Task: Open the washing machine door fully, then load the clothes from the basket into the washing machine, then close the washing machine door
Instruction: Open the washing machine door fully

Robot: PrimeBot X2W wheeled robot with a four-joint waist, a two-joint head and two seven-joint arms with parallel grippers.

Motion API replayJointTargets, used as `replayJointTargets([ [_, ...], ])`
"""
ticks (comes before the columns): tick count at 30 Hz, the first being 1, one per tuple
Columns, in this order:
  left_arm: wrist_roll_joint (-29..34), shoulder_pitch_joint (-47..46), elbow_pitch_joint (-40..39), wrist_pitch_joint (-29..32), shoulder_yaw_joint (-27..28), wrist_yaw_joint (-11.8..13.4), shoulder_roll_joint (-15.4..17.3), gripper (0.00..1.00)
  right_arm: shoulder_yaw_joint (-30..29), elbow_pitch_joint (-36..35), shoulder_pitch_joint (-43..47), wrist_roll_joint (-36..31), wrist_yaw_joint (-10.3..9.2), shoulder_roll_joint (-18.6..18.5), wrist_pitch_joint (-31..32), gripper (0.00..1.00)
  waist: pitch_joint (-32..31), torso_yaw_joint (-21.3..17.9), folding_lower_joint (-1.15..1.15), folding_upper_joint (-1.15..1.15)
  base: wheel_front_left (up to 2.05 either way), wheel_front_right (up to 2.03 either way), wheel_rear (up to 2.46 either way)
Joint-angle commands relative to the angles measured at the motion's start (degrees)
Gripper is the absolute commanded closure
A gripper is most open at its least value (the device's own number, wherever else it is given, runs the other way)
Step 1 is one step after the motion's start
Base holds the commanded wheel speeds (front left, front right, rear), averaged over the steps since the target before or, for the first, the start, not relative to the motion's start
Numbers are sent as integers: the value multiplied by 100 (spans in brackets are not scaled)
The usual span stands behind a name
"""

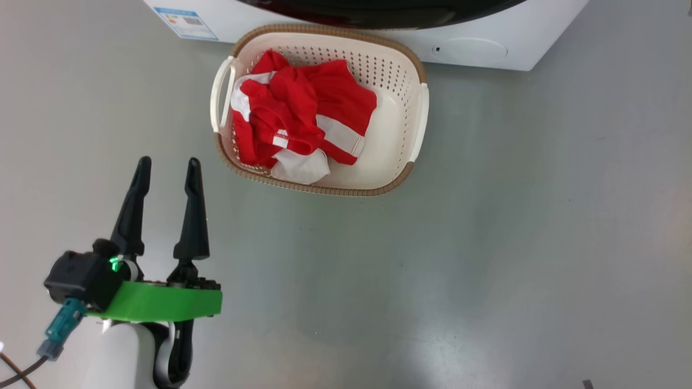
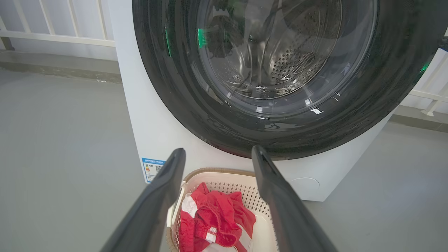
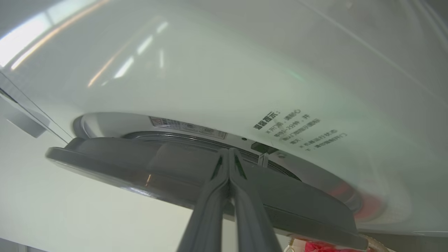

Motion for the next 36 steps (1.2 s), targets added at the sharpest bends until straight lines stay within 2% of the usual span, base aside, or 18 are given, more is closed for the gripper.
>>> replayJointTargets([
  [1, -39, -61, -158, -44, 156, 52, 113, 0, 21, -100, -97, 39, 9, 51, 49, 100, 41, 11, 0, 0, 0, 0, 0],
  [22, -87, -180, -209, -44, 95, 105, 113, 0, 205, 254, -611, -158, 9, 191, 411, 100, 304, 121, 0, 0, 0, 0, 0],
  [36, -56, -90, -76, -44, 153, 94, 113, 0, 304, 36, -84, -92, 9, 255, 724, 100, -17, 35, 0, 0, 0, 0, 0],
])
